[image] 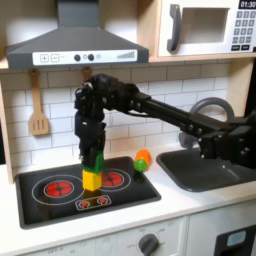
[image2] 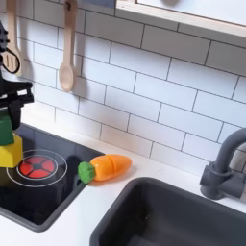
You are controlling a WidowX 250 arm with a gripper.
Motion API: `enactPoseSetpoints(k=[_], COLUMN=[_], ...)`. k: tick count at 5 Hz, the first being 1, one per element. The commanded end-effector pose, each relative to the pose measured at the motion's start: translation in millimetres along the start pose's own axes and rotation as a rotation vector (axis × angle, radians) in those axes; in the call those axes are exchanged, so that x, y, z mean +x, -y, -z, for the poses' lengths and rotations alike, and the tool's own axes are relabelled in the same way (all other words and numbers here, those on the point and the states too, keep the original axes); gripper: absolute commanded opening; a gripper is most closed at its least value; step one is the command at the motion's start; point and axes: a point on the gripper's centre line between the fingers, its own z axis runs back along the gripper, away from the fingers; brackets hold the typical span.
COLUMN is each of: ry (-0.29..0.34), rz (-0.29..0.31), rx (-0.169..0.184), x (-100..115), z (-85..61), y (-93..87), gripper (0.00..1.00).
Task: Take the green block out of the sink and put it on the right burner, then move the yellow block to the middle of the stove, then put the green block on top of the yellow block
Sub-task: 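Put the green block on top of the yellow block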
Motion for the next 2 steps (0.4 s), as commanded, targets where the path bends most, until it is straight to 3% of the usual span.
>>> enactPoseSetpoints(k=[1,2], ry=[-0.007,-0.005], rz=[-0.014,-0.006], rx=[0.005,0.008], x=[3.4,2.7], z=[3.1,3.7], y=[-1.4,-0.2], gripper=[0.0,0.0])
